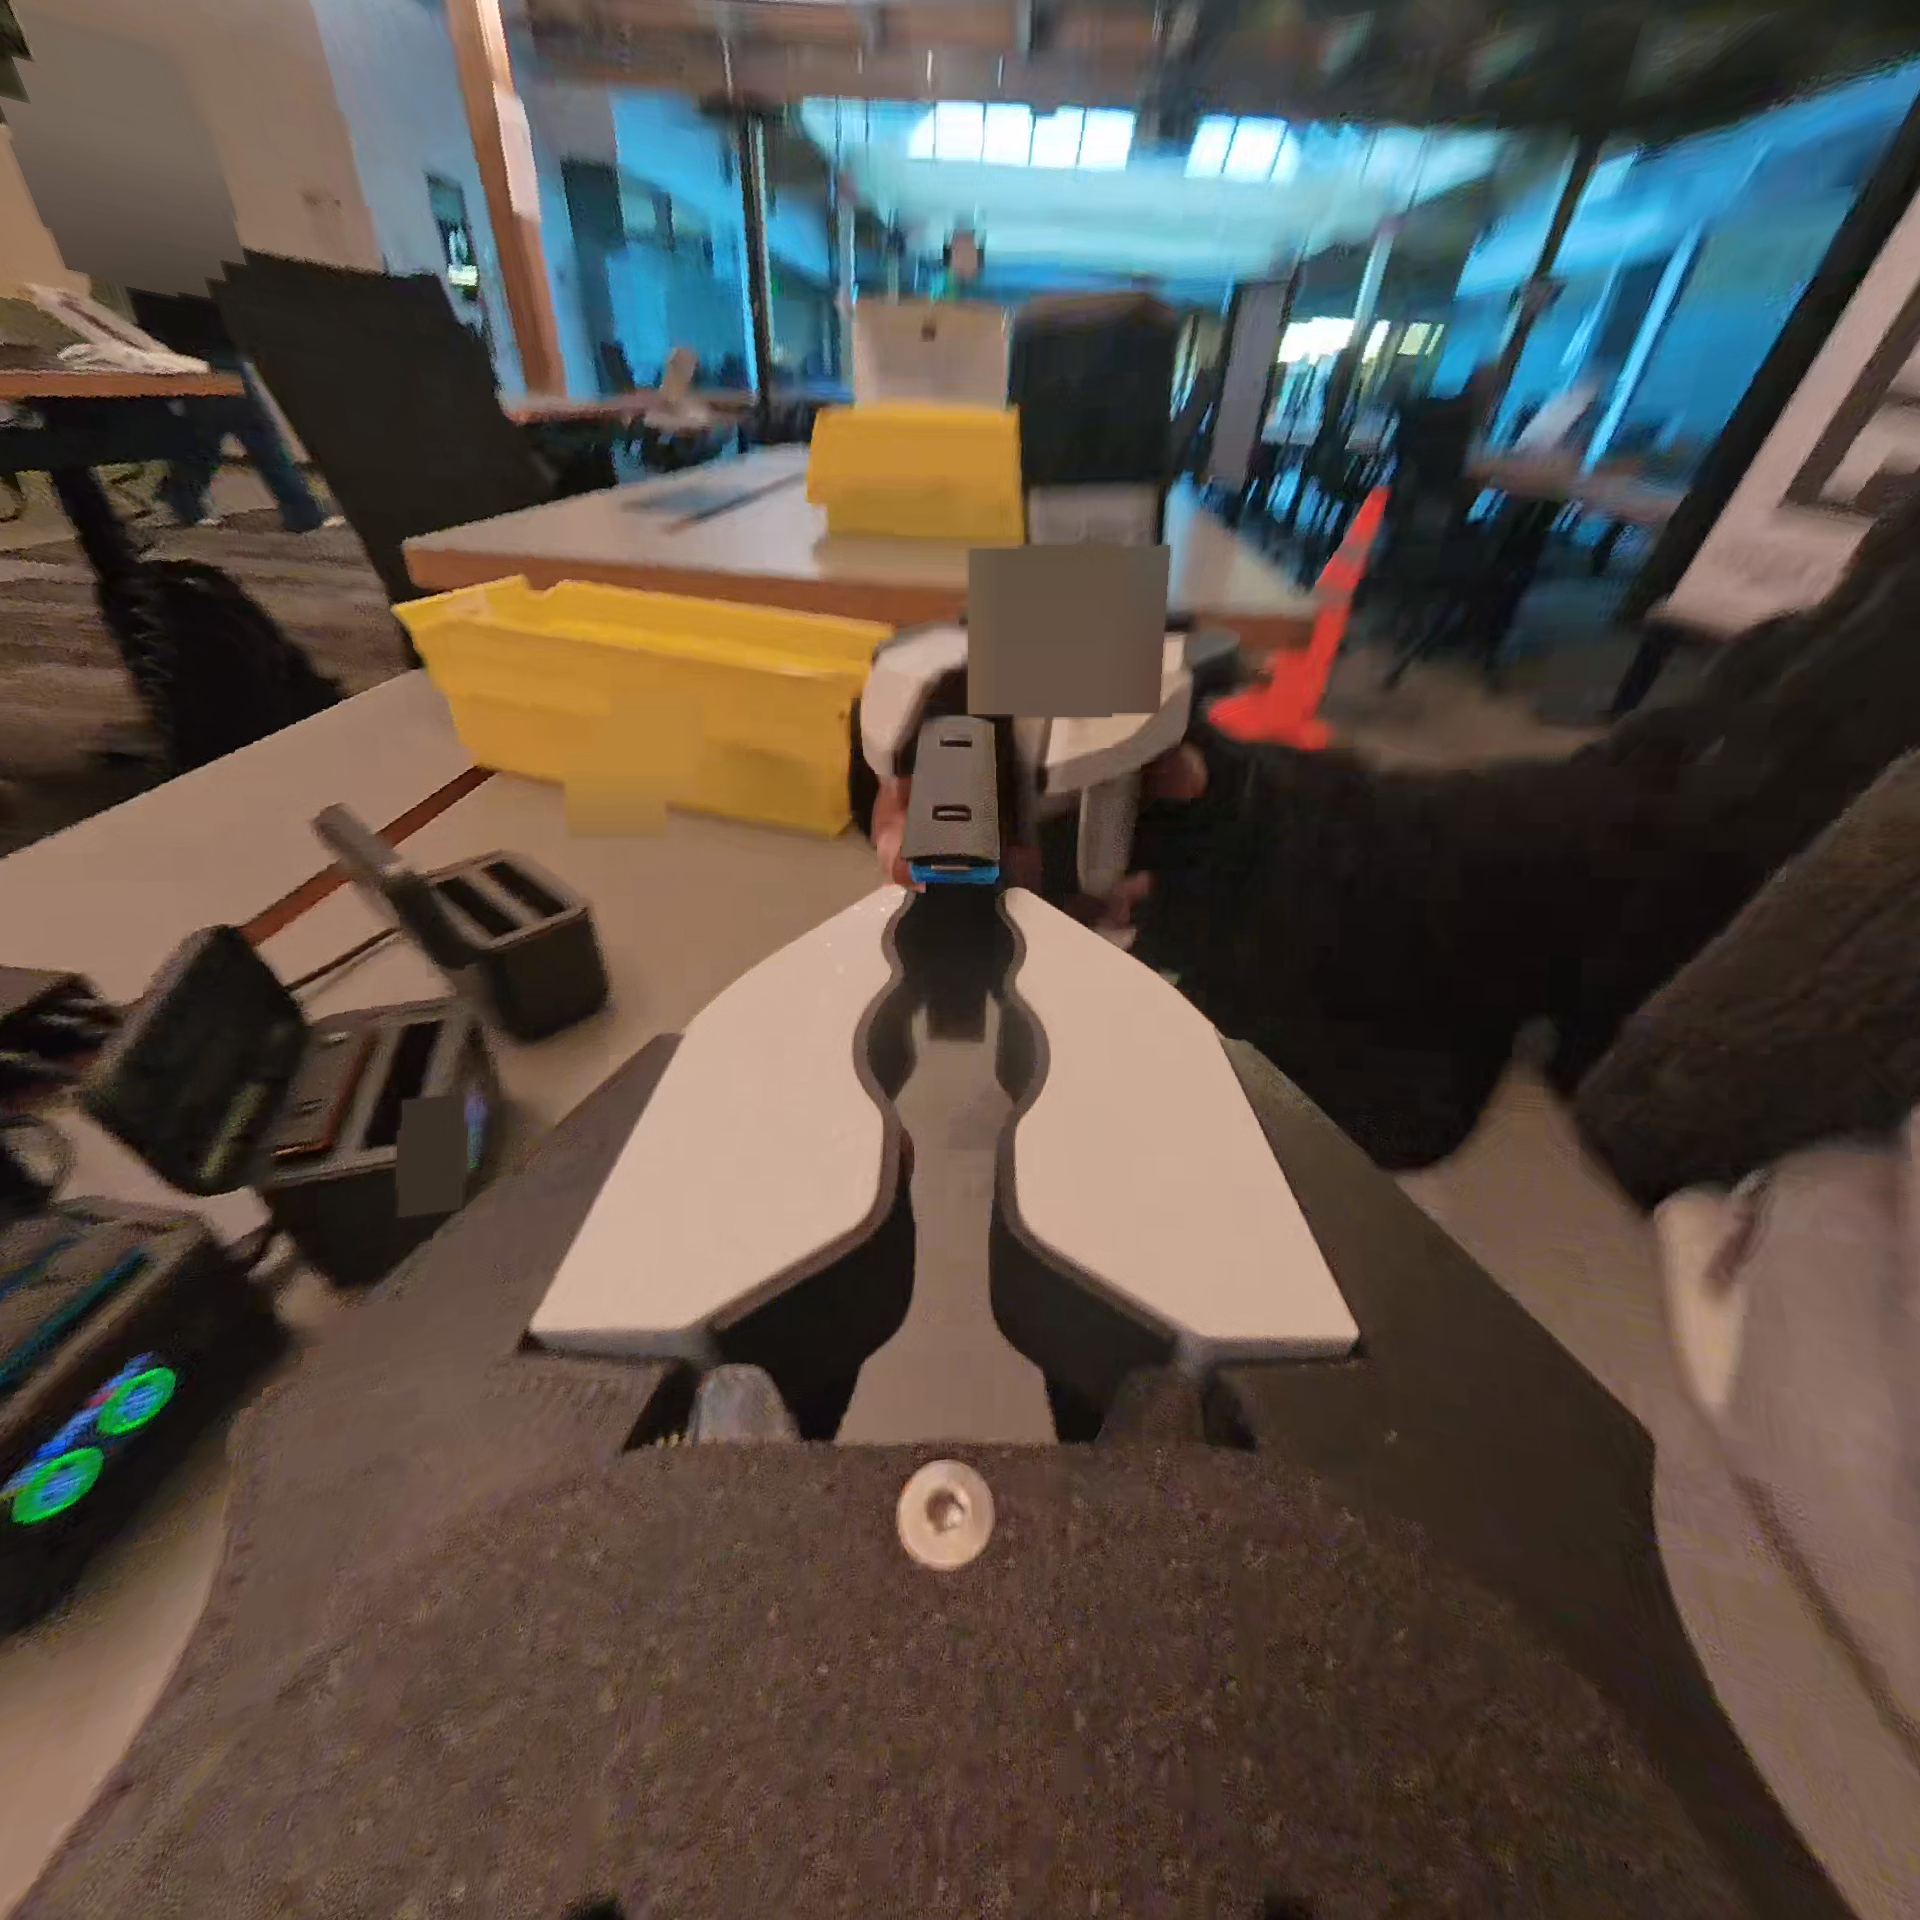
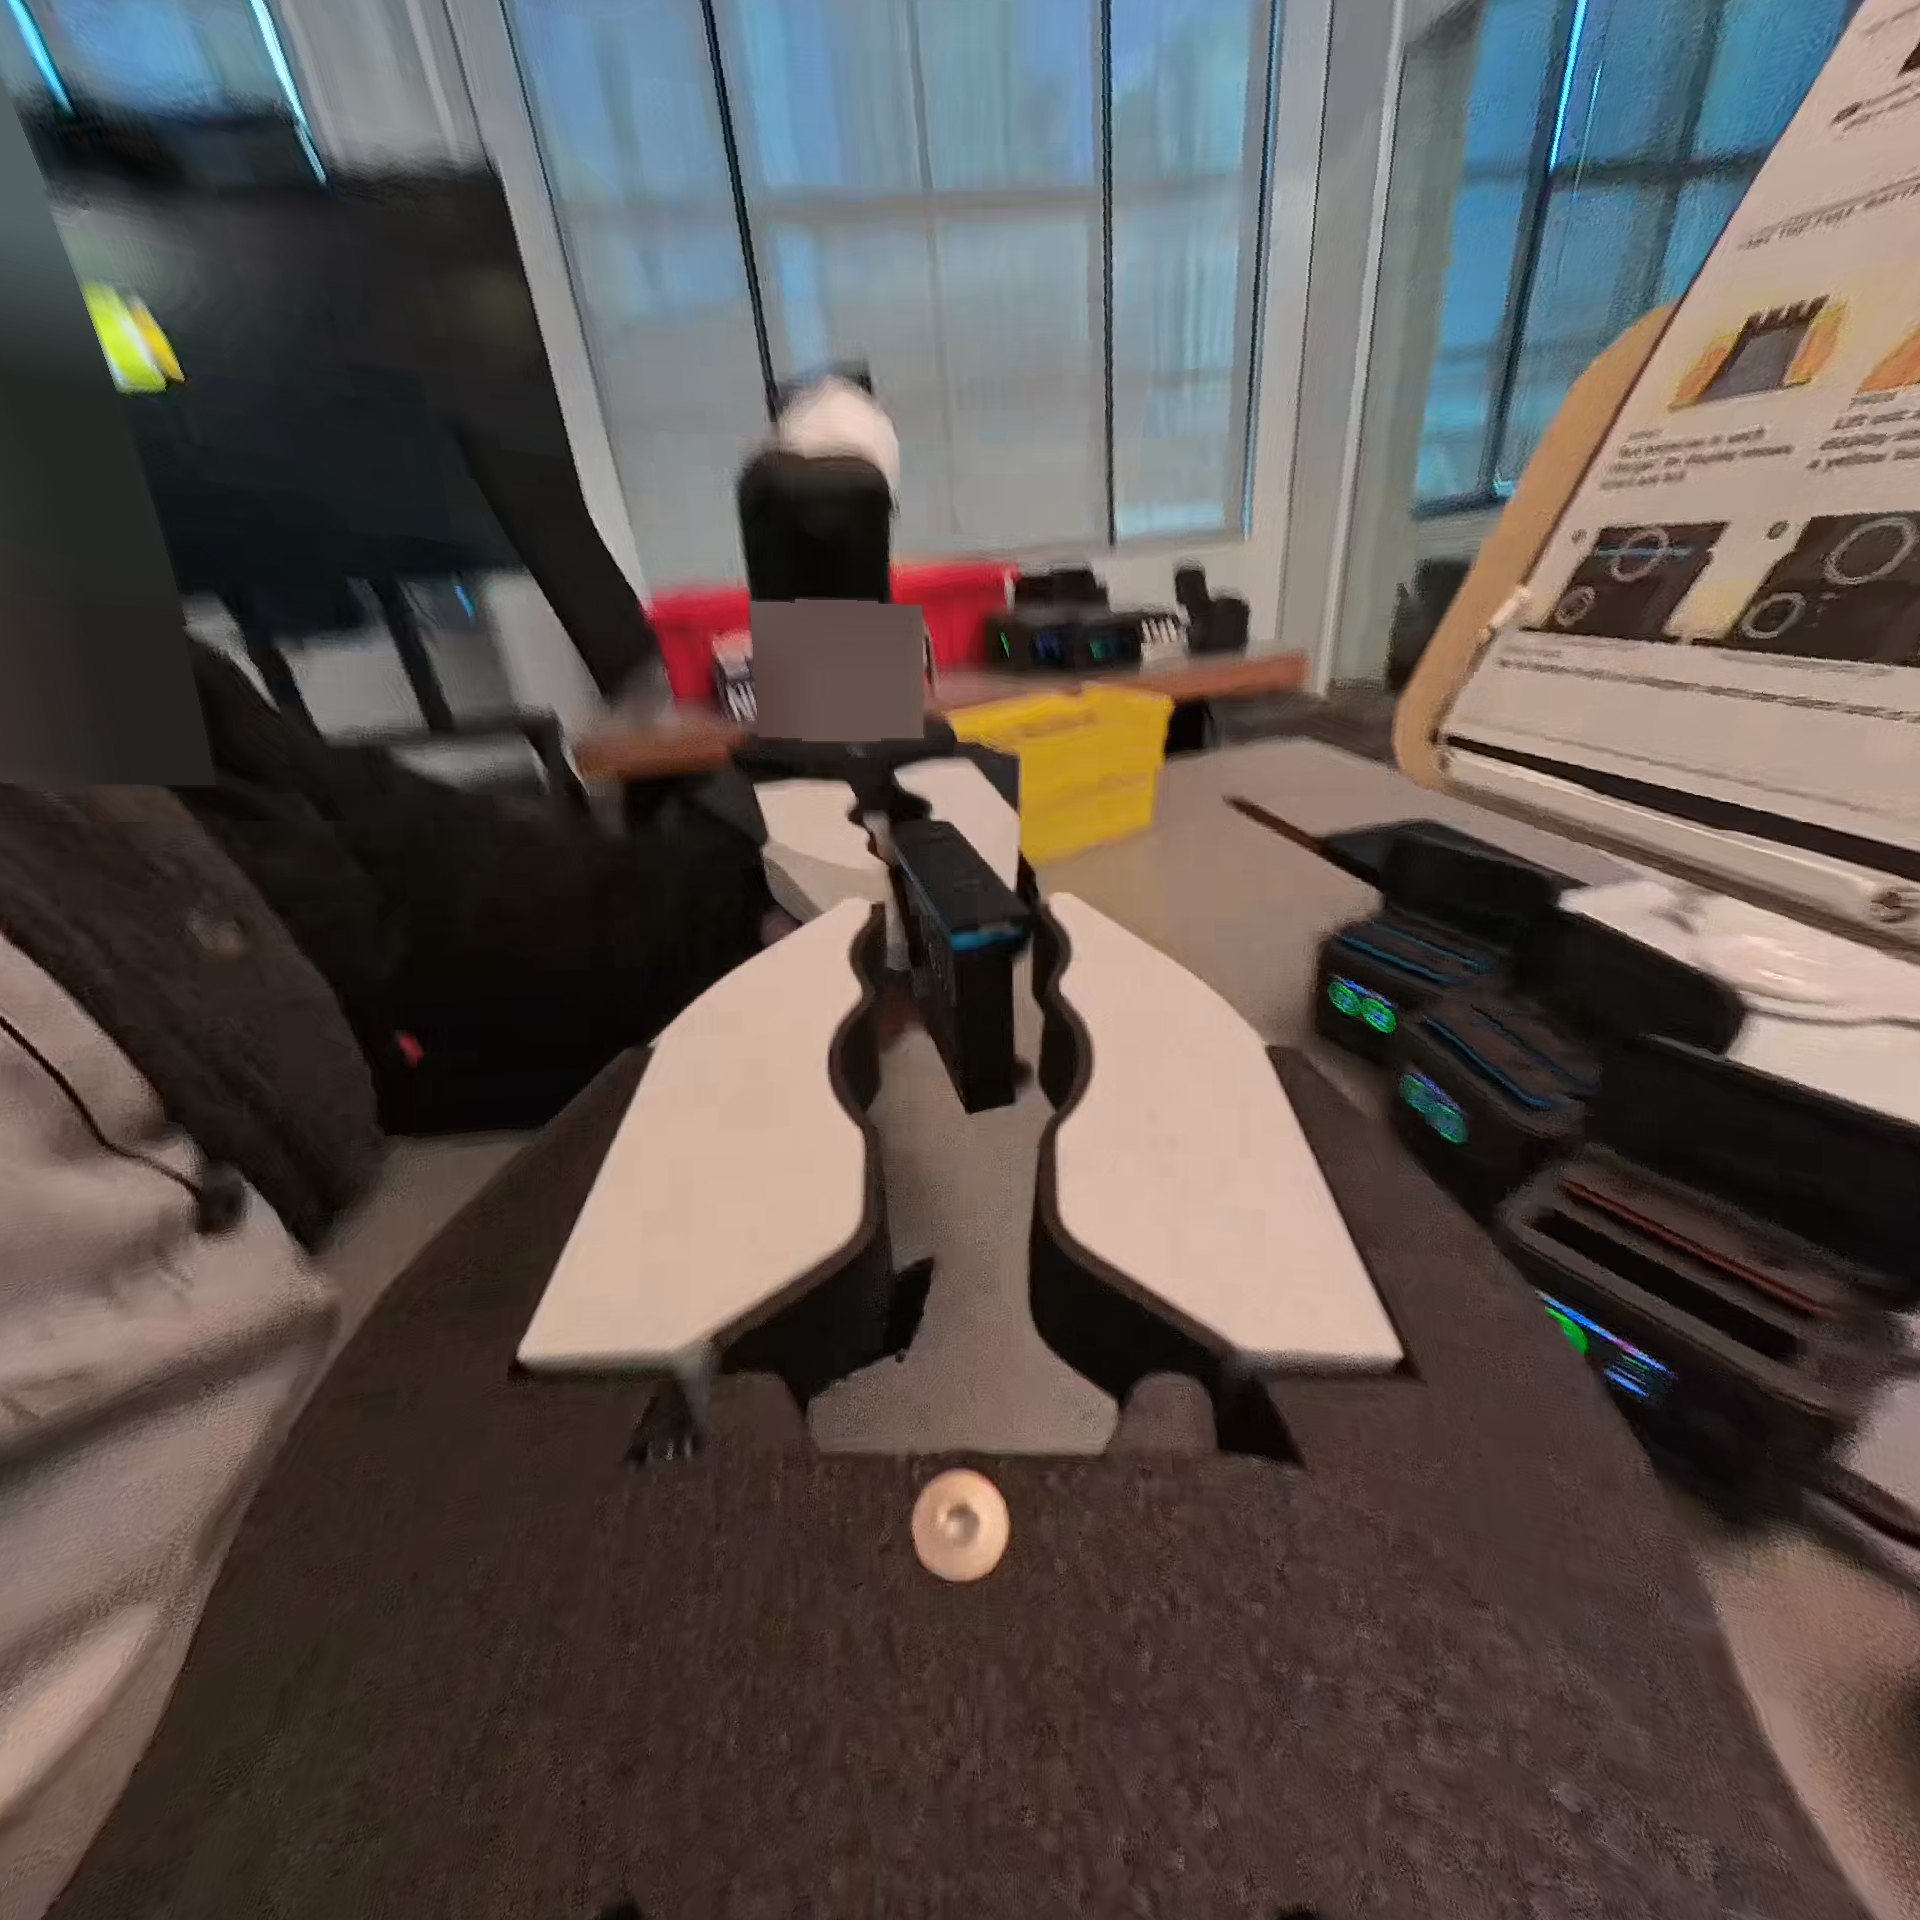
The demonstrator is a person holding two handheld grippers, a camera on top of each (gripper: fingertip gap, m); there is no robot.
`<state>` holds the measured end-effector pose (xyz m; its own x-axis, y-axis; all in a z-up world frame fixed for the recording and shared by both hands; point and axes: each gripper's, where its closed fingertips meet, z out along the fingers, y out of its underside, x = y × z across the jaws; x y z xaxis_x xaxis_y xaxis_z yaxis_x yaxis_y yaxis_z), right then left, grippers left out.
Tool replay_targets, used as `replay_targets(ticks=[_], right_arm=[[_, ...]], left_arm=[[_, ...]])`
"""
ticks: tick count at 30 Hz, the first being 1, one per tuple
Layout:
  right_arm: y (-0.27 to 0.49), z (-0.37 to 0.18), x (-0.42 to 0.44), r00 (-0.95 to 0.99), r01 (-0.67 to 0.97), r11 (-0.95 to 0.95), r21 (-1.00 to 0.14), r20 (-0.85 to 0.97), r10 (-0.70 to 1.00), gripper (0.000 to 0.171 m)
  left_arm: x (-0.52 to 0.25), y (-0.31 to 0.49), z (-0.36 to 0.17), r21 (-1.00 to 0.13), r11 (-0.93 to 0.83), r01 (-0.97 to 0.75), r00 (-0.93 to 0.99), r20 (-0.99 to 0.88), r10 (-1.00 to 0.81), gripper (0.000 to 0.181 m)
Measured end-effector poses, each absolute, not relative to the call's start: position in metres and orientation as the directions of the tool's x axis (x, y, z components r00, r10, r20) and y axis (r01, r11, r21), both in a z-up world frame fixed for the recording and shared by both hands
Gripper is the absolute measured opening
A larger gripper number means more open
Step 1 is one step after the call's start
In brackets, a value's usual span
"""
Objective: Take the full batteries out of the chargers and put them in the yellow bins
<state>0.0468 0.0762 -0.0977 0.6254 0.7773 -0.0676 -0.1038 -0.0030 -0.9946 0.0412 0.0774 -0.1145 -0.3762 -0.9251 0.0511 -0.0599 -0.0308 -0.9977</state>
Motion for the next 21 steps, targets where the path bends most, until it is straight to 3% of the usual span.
replay_targets(ticks=[4, 9, 14, 21], right_arm=[[0.078, -0.124, 0.055, 0.675, 0.274, -0.051, -0.960, 0.155, 0.721, 0.037], [0.078, -0.154, 0.054, 0.585, 0.614, -0.106, -0.782, 0.361, 0.726, 0.034], [0.078, -0.169, 0.048, 0.480, 0.747, -0.090, -0.659, 0.441, 0.758, 0.016], [0.098, -0.161, 0.066, 0.362, 0.846, -0.047, -0.531, 0.508, 0.781, 0.015]], left_arm=[[0.045, 0.080, -0.143, -0.956, 0.216, -0.198, -0.317, -0.146, -0.937, 0.012], [0.048, 0.074, -0.165, -0.875, 0.398, -0.277, -0.321, -0.306, -0.896, 0.012], [0.048, 0.075, -0.170, -0.829, 0.475, -0.297, -0.319, -0.382, -0.867, 0.012], [0.050, 0.095, -0.163, -0.880, 0.398, -0.259, -0.229, -0.345, -0.910, 0.016]])
